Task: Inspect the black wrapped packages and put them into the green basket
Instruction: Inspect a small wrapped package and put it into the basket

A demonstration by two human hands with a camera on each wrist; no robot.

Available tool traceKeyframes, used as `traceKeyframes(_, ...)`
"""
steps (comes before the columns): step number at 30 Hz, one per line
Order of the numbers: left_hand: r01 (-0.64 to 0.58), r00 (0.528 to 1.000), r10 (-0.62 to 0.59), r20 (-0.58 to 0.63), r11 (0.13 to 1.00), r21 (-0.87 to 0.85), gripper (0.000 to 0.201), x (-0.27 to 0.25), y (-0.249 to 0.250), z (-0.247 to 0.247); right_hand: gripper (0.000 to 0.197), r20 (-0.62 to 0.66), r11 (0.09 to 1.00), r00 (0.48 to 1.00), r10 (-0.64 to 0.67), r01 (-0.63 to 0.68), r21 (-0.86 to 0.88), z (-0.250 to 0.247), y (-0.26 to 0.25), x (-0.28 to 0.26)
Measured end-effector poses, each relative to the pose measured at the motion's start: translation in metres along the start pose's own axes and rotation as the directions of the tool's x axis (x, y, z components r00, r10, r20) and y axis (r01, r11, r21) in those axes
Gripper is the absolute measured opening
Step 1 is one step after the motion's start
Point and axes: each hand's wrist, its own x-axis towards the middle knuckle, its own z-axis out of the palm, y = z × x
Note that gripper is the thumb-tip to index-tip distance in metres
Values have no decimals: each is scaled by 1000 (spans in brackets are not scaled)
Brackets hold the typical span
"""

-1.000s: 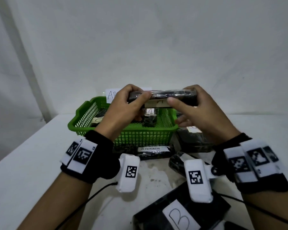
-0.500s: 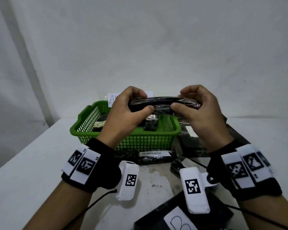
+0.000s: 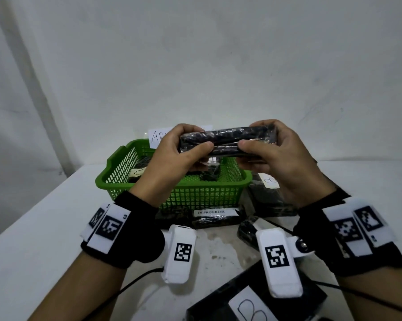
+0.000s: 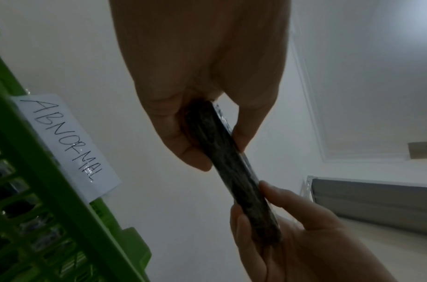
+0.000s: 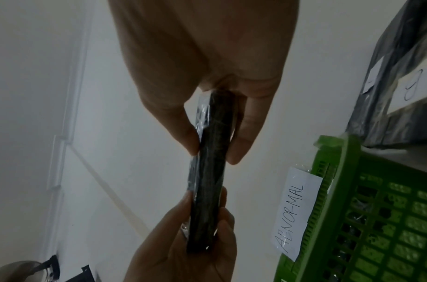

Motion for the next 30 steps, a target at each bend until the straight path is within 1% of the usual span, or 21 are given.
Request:
traceKeyframes(2,3,1000,-3,-20,1000,30,16,0,0,0,29,-43,998,998,-35,33,-45,4,3,-1)
traceKeyframes(5,-32,996,39,-79,995,95,18,0,0,2,29,-109,989,988,-110,97,-116,8,7,-1)
traceKeyframes(7,-65,991,78,-106,991,121,19,-1,0,3,29,-117,984,984,-137,122,-130,8,8,-1)
traceKeyframes(9,-80,990,97,-106,984,159,19,-2,1,3,29,-110,979,981,-158,142,-145,6,8,1)
traceKeyframes(11,-51,995,64,-75,986,162,17,-4,3,3,29,-92,968,977,-191,171,-183,3,8,2)
traceKeyframes(12,-15,998,21,-51,993,117,14,-4,5,3,30,-85,961,977,-194,172,-216,1,9,2)
traceKeyframes(13,23,999,-22,-31,998,57,13,-4,6,2,31,-73,957,983,-171,148,-250,-1,10,3)
traceKeyframes(14,45,999,-44,-21,999,11,14,-3,7,1,32,-57,959,992,-112,93,-268,-3,9,3)
traceKeyframes(15,47,999,-47,-27,999,-10,13,-2,7,0,33,-30,968,999,-21,12,-249,-5,7,3)
traceKeyframes(16,35,999,-36,-37,999,-15,10,-1,6,-2,32,7,976,997,80,-77,-202,-6,5,3)
traceKeyframes(17,20,999,-21,-37,1000,-16,7,0,5,-3,31,38,980,988,150,-143,-140,-8,4,3)
traceKeyframes(18,11,1000,-11,-26,1000,-10,5,1,3,-4,30,48,982,983,175,-170,-84,-8,2,3)
traceKeyframes(19,9,1000,-9,-13,1000,0,7,2,1,-5,27,40,988,988,152,-150,-47,-9,1,3)
traceKeyframes(20,11,1000,-11,0,1000,12,9,2,0,-5,22,17,994,995,102,-101,-31,-9,1,4)
traceKeyframes(23,1,1000,-2,26,998,55,12,1,-1,-3,12,-25,992,998,-57,54,-116,-8,3,4)
traceKeyframes(25,-16,1000,14,27,997,80,14,2,0,-1,10,-45,969,985,-165,153,-195,-7,3,2)
traceKeyframes(27,-35,999,33,15,996,77,18,1,0,-1,13,-66,923,959,-276,245,-298,-4,4,1)
traceKeyframes(28,-40,999,40,7,997,68,21,1,0,-1,13,-79,901,947,-312,269,-339,-2,6,1)
traceKeyframes(30,-42,999,42,-9,998,47,23,1,-1,-1,14,-90,885,936,-341,288,-365,3,7,0)
